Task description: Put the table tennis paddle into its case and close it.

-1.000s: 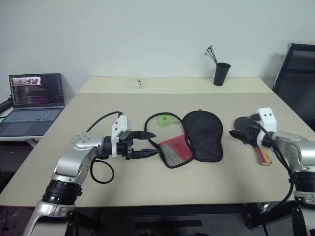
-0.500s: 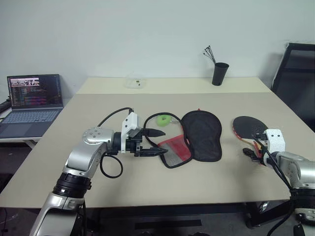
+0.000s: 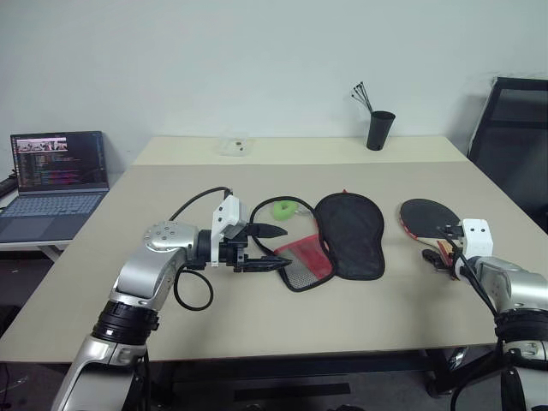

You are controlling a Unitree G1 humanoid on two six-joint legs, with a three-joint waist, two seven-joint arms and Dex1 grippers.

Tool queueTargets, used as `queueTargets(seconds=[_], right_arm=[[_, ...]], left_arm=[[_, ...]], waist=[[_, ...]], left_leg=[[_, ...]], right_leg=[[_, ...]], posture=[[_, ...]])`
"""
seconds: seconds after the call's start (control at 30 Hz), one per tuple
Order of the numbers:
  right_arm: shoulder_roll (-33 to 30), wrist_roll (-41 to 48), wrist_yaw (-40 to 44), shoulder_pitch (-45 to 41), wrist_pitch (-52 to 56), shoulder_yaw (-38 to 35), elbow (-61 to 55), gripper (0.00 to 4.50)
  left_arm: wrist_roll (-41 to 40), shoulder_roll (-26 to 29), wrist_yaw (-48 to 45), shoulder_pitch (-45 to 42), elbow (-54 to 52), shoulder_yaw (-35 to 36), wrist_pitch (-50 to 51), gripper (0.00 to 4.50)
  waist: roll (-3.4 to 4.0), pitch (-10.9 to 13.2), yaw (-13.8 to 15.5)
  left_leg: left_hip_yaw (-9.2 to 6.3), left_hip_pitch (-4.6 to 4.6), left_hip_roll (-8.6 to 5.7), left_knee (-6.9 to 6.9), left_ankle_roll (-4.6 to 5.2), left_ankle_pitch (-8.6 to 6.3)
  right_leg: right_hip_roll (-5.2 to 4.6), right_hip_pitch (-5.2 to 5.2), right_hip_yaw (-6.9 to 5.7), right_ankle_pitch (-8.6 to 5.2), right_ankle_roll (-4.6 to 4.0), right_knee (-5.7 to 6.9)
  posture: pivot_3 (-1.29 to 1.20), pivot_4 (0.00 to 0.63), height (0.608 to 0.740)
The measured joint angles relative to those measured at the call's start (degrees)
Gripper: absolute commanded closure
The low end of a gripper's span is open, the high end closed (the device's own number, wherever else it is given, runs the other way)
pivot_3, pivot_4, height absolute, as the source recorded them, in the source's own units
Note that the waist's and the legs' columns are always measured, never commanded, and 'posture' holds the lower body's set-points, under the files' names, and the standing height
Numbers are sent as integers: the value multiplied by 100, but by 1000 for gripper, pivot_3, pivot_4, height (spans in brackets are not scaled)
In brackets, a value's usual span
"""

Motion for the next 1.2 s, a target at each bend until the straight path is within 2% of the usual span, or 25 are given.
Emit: queueTargets(seconds=[0.23,0.5,0.7,0.87,0.97,1.07,1.2], right_arm=[[4,-119,-133,-91,-39,-1,119,3409],[48,-38,-274,-76,283,-57,-181,3415],[301,321,-564,-12,1283,-276,-1783,3415],[1288,550,-1112,-12,2202,-344,-3206,3415],[1827,625,-1347,53,2552,-178,-3660,3415],[2166,610,-1517,126,2674,18,-3818,3415],[2301,536,-1617,155,2666,211,-3820,3415]], left_arm=[[-2,46,25,67,-45,1,35,1133],[-6,118,37,136,-94,29,85,1133],[-20,199,103,271,-206,74,109,1133],[-37,213,125,324,-253,102,116,1133],[-40,209,135,326,-264,101,116,1133],[-41,200,149,328,-267,101,123,1133],[-43,197,181,350,-279,102,130,1133]], waist=[[0,0,1],[3,2,3],[12,7,3],[12,7,4],[13,7,15],[13,8,16],[13,8,35]], left_leg=[[-2,0,2,3,0,0],[-2,-6,2,2,0,-1],[-5,-15,4,-20,0,-1],[-11,-15,11,-33,0,0],[-12,-16,10,-35,0,0],[-9,-17,6,-35,0,0],[-9,-17,3,-35,0,0]], right_leg=[[-7,1,2,0,-2,0],[-8,-5,1,0,-1,0],[-8,-25,3,9,15,1],[-2,-32,1,5,8,4],[-2,-32,-2,4,7,2],[-4,-33,-4,5,7,0],[-7,-33,-5,4,6,-1]], posture=[[0,150,740],[0,150,740],[0,150,740],[0,150,740],[0,150,740],[0,150,740],[0,150,740]])
